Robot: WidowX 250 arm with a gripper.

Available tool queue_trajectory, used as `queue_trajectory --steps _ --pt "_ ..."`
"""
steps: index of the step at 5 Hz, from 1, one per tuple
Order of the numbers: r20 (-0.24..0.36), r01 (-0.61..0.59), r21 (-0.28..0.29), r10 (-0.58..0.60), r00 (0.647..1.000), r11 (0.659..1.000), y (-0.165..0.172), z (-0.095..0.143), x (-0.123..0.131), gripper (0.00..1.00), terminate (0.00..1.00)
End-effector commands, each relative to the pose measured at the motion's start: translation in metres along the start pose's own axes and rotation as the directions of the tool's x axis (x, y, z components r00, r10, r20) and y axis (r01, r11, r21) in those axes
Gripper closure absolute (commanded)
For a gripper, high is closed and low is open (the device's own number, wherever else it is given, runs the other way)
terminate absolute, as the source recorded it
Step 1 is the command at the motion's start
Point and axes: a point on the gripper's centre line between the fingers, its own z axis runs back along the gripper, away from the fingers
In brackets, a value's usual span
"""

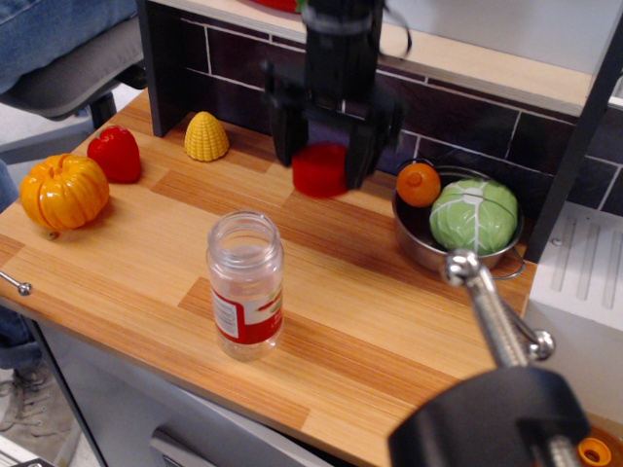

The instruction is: Put cap on container

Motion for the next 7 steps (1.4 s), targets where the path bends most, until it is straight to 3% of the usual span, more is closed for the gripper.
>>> queue_trajectory --steps 1,3,6,7 --pt "-0.029 0.043 0.002 -0.043 0.999 0.999 -0.003 0.067 -0.024 1.0 0.0" --pt "-0.062 0.116 0.037 -0.114 0.992 0.992 0.011 0.059 -0.053 1.0 0.0" --pt "-0.019 0.185 -0.024 -0.186 0.982 0.982 0.019 0.023 -0.079 1.0 0.0" --pt "0.0 0.213 -0.066 -0.214 0.977 0.975 0.02 0.024 -0.082 1.0 0.0"
